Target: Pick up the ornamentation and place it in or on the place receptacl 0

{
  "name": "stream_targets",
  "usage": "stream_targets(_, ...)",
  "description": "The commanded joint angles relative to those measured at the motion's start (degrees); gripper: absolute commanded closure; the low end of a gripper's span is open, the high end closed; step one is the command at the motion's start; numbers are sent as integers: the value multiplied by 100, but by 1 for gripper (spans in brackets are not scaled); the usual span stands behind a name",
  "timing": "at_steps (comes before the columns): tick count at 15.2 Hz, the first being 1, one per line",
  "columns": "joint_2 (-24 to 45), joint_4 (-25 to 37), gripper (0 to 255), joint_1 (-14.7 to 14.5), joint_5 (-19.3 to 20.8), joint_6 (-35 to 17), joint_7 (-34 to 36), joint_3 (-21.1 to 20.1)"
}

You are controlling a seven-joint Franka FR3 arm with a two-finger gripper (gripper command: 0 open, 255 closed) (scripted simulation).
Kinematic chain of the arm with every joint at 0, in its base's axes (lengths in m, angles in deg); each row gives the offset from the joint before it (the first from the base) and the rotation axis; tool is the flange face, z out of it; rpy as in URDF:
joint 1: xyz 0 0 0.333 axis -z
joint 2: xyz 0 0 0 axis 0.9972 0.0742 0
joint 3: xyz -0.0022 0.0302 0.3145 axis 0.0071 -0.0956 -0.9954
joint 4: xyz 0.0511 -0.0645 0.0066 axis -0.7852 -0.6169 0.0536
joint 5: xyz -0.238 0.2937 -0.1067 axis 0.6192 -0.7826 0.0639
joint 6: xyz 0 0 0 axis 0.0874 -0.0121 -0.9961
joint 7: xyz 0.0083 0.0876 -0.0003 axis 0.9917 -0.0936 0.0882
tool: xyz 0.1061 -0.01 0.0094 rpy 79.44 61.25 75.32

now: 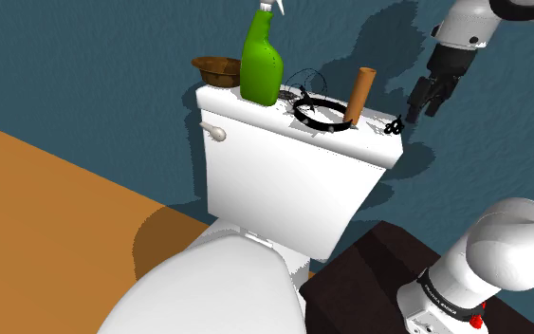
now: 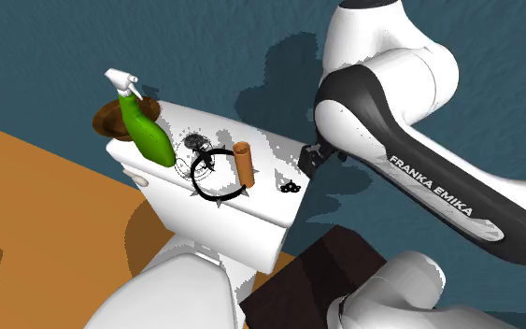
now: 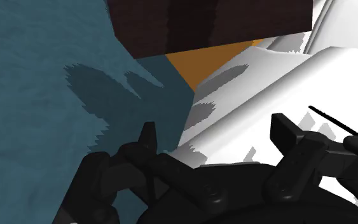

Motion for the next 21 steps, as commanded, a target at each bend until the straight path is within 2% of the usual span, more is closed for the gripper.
stream_targets(1, 0, 0, 0, 0, 0, 0, 0, 0)
stream_targets(5, -1702, -1071, 0, 365, -640, -1117, 1707, -795)
stream_targets(9, -3205, -1917, 0, 720, -1300, -2197, 3448, -1957)
stream_targets(16, -3126, -2410, 0, 724, -1380, -2768, 3425, -2049)
stream_targets(21, -3116, -2449, 0, 724, -1387, -2818, 3424, -2057)
